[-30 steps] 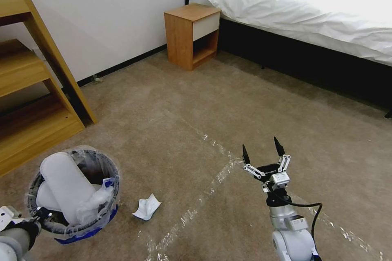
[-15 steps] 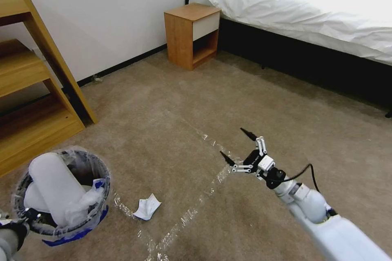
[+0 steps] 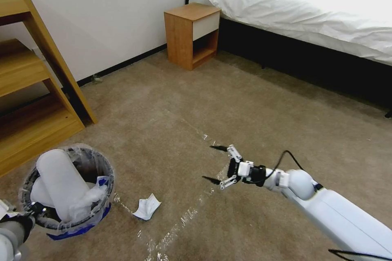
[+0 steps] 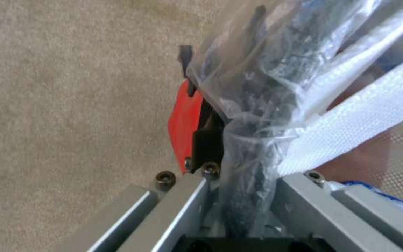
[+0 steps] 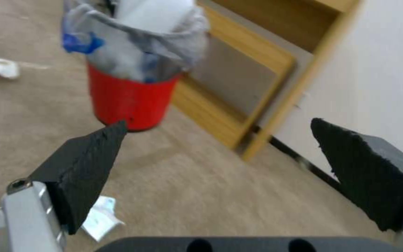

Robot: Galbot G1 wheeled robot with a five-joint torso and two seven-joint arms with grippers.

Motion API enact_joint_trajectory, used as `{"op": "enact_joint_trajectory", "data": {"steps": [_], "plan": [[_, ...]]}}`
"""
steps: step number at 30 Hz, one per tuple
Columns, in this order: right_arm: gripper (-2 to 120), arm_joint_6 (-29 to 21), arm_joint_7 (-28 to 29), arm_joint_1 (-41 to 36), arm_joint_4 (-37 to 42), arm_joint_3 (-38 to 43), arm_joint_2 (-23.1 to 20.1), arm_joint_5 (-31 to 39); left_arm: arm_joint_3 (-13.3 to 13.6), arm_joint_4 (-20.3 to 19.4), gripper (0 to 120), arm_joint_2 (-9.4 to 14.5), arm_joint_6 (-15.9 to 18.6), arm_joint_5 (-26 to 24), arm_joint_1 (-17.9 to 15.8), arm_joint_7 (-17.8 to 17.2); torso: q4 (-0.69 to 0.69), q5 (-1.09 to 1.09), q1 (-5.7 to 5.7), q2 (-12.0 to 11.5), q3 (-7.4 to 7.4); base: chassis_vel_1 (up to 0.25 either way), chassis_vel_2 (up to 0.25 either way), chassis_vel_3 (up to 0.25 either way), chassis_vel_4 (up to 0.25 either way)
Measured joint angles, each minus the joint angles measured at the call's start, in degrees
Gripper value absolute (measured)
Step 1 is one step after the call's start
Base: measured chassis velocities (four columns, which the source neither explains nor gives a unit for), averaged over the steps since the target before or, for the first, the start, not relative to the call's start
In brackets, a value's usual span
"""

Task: Pick up the trash bin and place the garbage on the floor into it.

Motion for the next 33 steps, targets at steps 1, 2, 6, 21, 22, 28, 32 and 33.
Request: {"op": "enact_joint_trajectory", "data": {"steps": [1,2,6,21,22,28,32,33], "plan": [[100,0.1,-0.3,2.8,-1.2,-3.1,1.5,-0.7,0.3,0.2,0,-0.2,0.0,0.1,-0.2,0.0,0.00,0.02,0.00,0.0,0.00,0.000,0.000,0.000,0.000],[100,0.1,-0.3,4.4,-1.9,-4.9,2.3,-0.9,0.4,0.2,0,-0.4,0.0,0.2,-0.3,0.0,0.03,0.01,0.00,0.0,0.00,0.000,0.000,0.000,0.000],[100,-0.2,-0.1,8.1,-3.5,-10.1,5.1,-1.0,0.5,0.4,0,-0.6,0.1,0.4,-0.4,0.1,0.02,0.01,0.00,0.0,0.00,0.000,0.000,0.000,0.000],[100,-1.1,0.1,16.7,-9.1,-24.4,14.8,-1.6,-1.0,0.9,0,-1.3,0.0,1.1,-0.2,0.2,0.01,-0.01,0.00,0.0,-0.01,0.000,0.000,0.000,0.000],[100,-1.4,0.0,17.0,-9.6,-25.1,15.7,-1.5,-1.3,0.9,0,-1.3,0.0,1.1,-0.2,0.2,0.00,-0.01,0.00,0.0,0.00,0.000,0.000,0.000,0.000],[100,-1.4,-0.5,17.3,-11.9,-27.3,19.5,-1.7,-2.5,0.9,0,-1.2,0.0,1.2,0.3,0.2,0.01,0.00,0.00,0.0,-0.01,0.000,0.000,0.000,0.000],[100,-1.0,-0.8,17.3,-13.9,-28.3,21.8,-2.3,-2.9,0.7,0,-1.3,0.0,1.2,0.4,0.2,0.01,0.00,0.00,0.0,-0.01,0.000,0.000,0.000,0.000],[100,-0.8,-0.8,17.3,-14.2,-28.4,22.2,-2.4,-2.9,0.7,0,-1.3,0.0,1.2,0.5,0.2,0.01,0.01,0.00,0.0,-0.01,0.000,0.000,0.000,0.000]]}}
